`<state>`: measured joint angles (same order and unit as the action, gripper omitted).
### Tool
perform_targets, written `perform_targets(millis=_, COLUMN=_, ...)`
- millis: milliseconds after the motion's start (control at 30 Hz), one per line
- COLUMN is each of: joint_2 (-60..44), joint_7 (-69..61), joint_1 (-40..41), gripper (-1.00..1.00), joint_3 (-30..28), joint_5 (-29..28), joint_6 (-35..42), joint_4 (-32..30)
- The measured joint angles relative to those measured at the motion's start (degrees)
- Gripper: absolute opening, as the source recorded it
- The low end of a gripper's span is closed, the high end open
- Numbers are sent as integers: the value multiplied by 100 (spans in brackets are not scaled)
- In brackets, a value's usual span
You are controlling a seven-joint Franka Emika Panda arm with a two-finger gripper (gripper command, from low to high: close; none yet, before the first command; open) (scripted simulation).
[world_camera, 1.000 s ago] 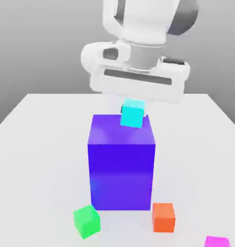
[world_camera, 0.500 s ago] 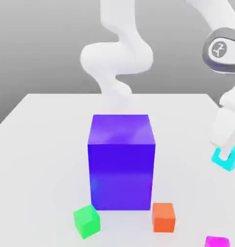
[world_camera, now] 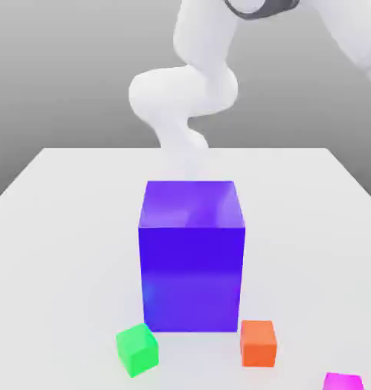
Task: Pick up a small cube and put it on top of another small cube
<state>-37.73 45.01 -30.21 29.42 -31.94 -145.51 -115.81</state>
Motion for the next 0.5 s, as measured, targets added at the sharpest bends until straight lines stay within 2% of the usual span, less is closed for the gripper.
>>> perform_targets(millis=33, joint_2=-183, joint_7=70, joint_1=-106, gripper=100, joint_3=-125, joint_5=-117, joint_6=-127, joint_4=59)
perform_targets(millis=267, joint_2=-215, joint_7=85, joint_1=-130, gripper=100, joint_3=-147, joint_5=-144, joint_6=-150, joint_4=72)
perform_targets(millis=400, joint_2=430, joint_7=-114, joint_1=226, gripper=100, joint_3=231, joint_5=326, joint_6=258, joint_4=-133)
perform_targets(millis=500, joint_2=613, joint_7=436, joint_1=526, gripper=100, joint_3=-15, joint_5=643, joint_6=208, joint_4=-235)
